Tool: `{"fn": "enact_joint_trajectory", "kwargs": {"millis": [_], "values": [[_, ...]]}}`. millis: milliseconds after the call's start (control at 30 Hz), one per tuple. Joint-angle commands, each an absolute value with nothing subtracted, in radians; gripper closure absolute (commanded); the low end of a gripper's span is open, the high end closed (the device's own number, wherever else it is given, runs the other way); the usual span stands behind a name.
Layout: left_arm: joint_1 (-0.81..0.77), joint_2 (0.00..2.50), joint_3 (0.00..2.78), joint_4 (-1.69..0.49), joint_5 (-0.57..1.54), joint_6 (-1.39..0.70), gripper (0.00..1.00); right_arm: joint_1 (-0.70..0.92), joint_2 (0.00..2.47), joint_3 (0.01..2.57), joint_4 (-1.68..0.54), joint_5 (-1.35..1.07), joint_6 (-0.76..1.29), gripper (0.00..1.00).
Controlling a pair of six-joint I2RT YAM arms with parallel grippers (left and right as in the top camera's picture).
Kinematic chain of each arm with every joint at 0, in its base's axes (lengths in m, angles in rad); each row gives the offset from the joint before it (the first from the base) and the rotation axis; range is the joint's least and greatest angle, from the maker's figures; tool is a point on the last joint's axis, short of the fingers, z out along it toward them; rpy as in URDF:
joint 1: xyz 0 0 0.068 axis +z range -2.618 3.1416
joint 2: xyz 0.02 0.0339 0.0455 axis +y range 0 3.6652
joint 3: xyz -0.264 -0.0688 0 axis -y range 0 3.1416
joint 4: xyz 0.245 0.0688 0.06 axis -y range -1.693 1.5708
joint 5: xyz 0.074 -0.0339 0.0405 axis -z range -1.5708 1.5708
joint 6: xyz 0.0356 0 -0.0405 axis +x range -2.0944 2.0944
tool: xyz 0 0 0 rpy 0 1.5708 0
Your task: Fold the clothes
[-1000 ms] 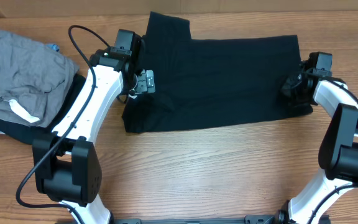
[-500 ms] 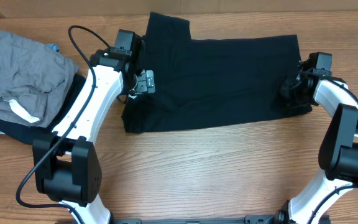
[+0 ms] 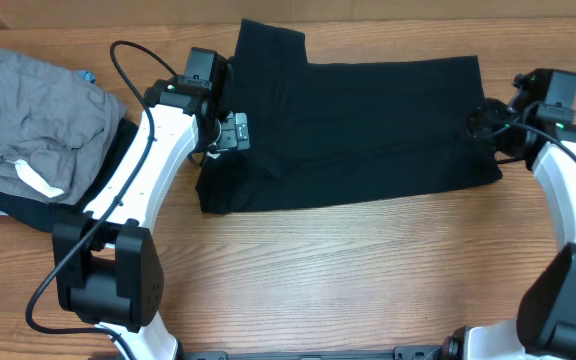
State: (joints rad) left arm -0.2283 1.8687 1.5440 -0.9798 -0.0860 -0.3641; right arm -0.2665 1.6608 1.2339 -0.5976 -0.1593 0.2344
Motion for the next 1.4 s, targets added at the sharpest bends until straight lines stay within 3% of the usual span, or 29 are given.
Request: {"fn": "enact_joint_trajectory", "kwargs": {"millis": [0,133,300,800,833,867,900,933,967,1167,1367], "values": [[-0.223,1.876,1.560,-0.979,-0.078,-0.363,0.00,-0.315,1.630,1.232,-0.609,-0.128,0.237,0.43],[-0.223,1.876,1.560,-0.979,-0.077,-0.363,0.00,-0.333,1.631,1.231,-0.616,-0.128,0.237,0.34],[-0.223,1.876,1.560,-0.979,-0.078,-0.363,0.00,-0.331,1.631,1.231,-0.629,-0.133,0.237,0.00],[-0.223,1.876,1.560,-0.875,-0.047,-0.349,0.00,-0.331,1.631,1.231,-0.634,-0.132,0.237,0.00],[-0.223,1.876,1.560,-0.867,-0.004,-0.328,0.06,-0.331,1.631,1.231,-0.634,-0.132,0.237,0.00],[-0.223,1.876,1.560,-0.860,0.038,-0.317,0.21,-0.331,1.631,1.231,-0.634,-0.132,0.237,0.00],[-0.226,1.876,1.560,-0.849,0.121,-0.312,0.47,-0.331,1.631,1.231,-0.634,-0.132,0.237,0.00],[-0.230,1.876,1.560,-0.838,0.165,-0.312,0.84,-0.331,1.631,1.231,-0.634,-0.132,0.237,0.00],[-0.237,1.876,1.560,-0.829,0.190,-0.310,0.96,-0.331,1.631,1.231,-0.634,-0.132,0.237,0.00],[-0.360,1.877,1.560,-0.813,0.140,-0.119,0.96,-0.331,1.631,1.231,-0.634,-0.132,0.237,0.00],[-0.527,1.888,1.531,-0.864,-0.142,0.035,0.96,-0.331,1.631,1.231,-0.634,-0.132,0.237,0.00]]}}
